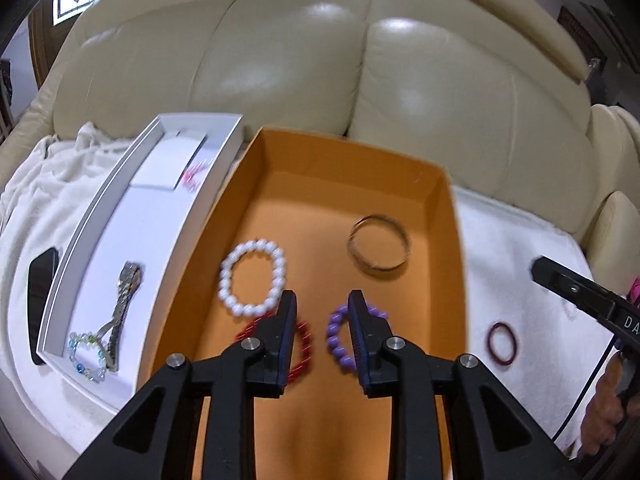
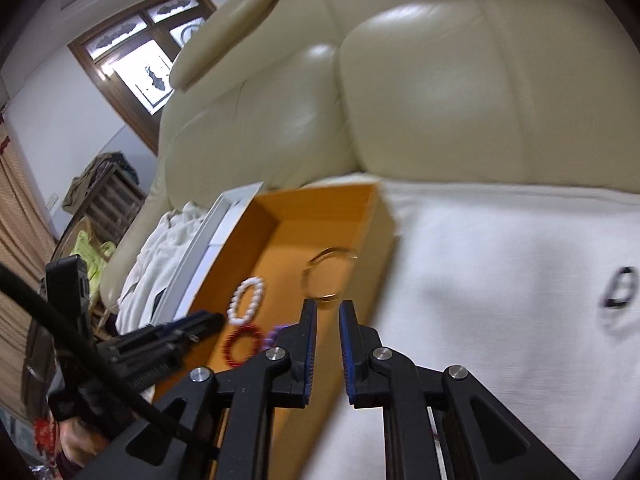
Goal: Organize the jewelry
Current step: 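Lower both bracelets into the orange box and open both tools, then grasp the dark red hair tie with the left tool while the right tool grasps the brown hair tie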
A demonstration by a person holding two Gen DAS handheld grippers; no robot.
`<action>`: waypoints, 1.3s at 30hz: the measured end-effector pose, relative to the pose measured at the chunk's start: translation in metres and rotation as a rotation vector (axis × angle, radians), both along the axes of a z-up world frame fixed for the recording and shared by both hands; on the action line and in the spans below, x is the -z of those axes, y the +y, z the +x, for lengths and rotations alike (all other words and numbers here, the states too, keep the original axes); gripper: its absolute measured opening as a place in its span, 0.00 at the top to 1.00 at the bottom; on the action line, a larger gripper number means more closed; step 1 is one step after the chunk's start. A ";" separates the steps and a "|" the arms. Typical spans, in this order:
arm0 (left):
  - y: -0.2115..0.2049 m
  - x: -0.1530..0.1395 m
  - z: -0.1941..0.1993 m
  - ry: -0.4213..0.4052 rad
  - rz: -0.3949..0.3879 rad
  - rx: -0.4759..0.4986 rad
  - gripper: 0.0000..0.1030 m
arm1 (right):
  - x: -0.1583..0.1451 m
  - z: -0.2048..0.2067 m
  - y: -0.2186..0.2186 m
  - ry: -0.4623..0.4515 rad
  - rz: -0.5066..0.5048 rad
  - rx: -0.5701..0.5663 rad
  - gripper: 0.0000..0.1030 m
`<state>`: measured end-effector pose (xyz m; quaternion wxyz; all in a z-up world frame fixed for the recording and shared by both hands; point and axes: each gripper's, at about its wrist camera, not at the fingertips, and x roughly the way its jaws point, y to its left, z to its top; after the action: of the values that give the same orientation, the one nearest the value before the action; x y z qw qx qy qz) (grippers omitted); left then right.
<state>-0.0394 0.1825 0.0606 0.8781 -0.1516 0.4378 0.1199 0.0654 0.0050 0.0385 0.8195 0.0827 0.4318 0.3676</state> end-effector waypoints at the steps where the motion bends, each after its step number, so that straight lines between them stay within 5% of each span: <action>1: -0.005 -0.004 0.000 -0.016 0.002 0.006 0.74 | -0.004 0.001 -0.016 -0.007 0.003 0.024 0.87; 8: -0.060 -0.029 0.014 -0.154 0.042 0.132 0.70 | -0.017 0.016 -0.161 -0.028 0.034 0.280 0.87; 14: -0.111 -0.033 0.033 -0.177 0.074 0.225 0.70 | -0.004 0.027 -0.252 0.028 0.099 0.463 0.85; 24: -0.157 -0.011 0.070 -0.095 0.078 0.272 0.70 | 0.030 0.045 -0.287 0.110 0.096 0.482 0.81; 39: -0.147 0.009 0.068 -0.034 0.051 0.345 0.70 | 0.089 0.116 -0.268 0.239 -0.052 0.492 0.81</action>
<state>0.0288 0.0356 0.0511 0.8965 -0.0540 0.4391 -0.0239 0.1818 -0.2631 -0.0509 0.8292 0.2070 0.5017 0.1337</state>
